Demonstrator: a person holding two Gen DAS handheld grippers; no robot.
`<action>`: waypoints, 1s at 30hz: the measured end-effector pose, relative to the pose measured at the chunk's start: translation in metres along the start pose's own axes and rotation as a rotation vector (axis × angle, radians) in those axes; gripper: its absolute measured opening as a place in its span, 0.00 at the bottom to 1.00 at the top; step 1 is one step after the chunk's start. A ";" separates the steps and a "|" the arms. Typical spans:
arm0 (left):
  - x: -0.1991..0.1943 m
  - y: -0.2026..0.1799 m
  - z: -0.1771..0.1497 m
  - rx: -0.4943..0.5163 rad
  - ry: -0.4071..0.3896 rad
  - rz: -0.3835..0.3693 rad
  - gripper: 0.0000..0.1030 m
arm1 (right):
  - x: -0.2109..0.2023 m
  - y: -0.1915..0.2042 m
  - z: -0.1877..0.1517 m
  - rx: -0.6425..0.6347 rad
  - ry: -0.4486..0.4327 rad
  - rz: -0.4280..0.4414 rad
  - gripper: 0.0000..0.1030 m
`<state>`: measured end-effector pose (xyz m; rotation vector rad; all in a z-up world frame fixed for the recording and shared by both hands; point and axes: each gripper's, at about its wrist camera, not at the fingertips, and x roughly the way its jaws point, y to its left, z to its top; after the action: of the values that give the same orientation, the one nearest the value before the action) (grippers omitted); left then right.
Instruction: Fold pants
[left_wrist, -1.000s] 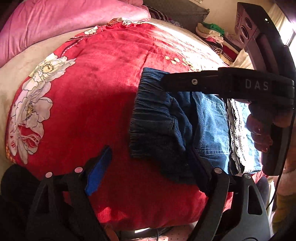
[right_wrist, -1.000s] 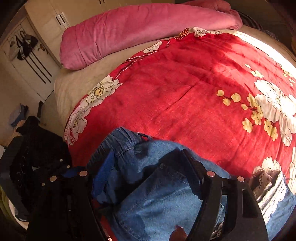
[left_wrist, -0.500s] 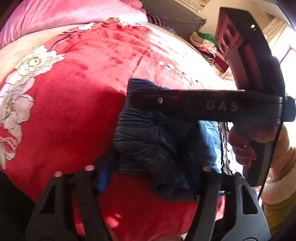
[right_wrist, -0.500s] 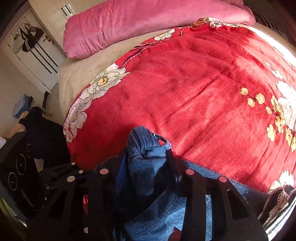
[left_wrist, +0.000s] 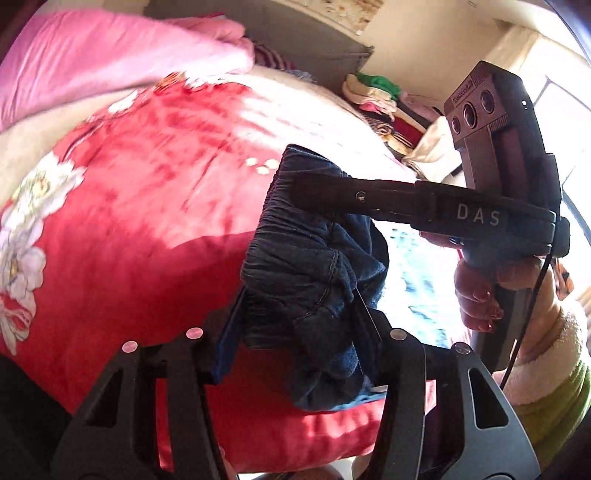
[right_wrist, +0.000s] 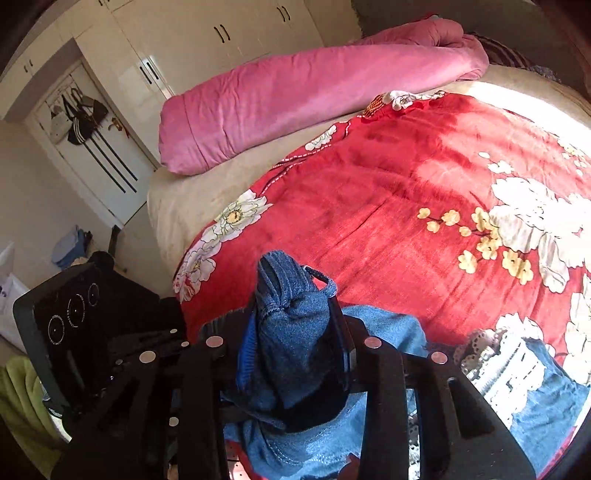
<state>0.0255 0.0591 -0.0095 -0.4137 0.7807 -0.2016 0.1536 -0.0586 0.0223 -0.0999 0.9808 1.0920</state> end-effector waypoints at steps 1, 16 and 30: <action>0.000 -0.007 0.001 0.016 -0.004 0.004 0.43 | -0.008 -0.003 -0.003 0.007 -0.012 0.002 0.32; 0.032 -0.097 -0.007 0.206 0.055 -0.008 0.43 | -0.097 -0.057 -0.065 0.140 -0.147 -0.033 0.32; 0.057 -0.132 -0.019 0.273 0.087 0.032 0.43 | -0.122 -0.091 -0.105 0.227 -0.205 -0.025 0.32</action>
<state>0.0484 -0.0834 -0.0005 -0.1344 0.8313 -0.2933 0.1473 -0.2435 0.0118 0.1809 0.9090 0.9413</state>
